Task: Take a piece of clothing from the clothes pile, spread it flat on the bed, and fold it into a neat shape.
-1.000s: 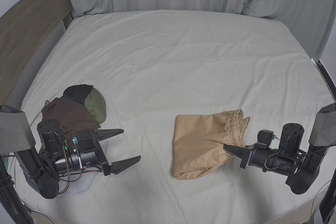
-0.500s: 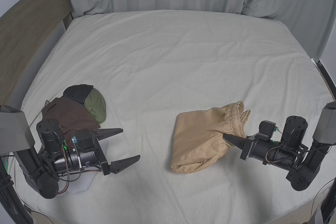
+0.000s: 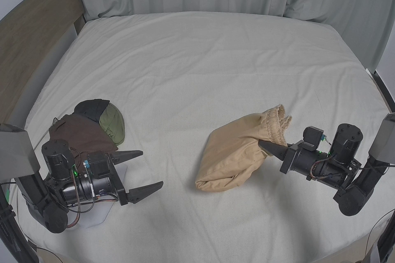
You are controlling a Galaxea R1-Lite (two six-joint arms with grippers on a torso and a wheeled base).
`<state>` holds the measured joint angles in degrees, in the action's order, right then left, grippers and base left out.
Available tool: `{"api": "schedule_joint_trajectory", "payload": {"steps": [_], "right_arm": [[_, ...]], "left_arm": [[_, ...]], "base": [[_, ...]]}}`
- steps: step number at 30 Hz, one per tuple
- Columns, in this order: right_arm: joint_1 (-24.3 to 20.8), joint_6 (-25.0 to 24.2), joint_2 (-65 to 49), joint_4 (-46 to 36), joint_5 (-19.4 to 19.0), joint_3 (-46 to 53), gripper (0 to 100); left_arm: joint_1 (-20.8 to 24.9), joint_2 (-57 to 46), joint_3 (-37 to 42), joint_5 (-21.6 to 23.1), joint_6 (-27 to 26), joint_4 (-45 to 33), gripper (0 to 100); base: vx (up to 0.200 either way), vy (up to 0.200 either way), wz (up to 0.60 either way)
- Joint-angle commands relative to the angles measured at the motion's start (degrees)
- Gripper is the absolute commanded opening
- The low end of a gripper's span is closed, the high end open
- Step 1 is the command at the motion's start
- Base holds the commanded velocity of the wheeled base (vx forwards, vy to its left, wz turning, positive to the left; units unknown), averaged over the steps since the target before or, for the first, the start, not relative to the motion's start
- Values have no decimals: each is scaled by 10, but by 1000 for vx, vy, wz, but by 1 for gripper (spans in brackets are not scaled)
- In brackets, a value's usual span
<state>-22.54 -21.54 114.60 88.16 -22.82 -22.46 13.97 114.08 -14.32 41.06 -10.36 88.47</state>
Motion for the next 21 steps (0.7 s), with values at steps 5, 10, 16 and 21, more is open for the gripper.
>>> {"api": "schedule_joint_trajectory", "payload": {"steps": [5, 10, 16, 21], "right_arm": [[-2, 0, 2, -5, -6, -50, 0], [-1, -4, 4, -12, -9, -82, 0], [0, -4, 4, -48, -14, -124, 0], [2, -4, 21, -59, -15, -162, 0]], "left_arm": [[-9, -1, -5, 0, 1, 0, 100], [-9, -2, -4, 0, 1, 1, 100], [-9, -4, 0, 0, 2, 0, 100], [-14, -4, 0, 0, 1, 0, 100]], "base": [[0, 0, 0], [0, 0, 0], [0, 0, 0], [0, 0, 0]]}}
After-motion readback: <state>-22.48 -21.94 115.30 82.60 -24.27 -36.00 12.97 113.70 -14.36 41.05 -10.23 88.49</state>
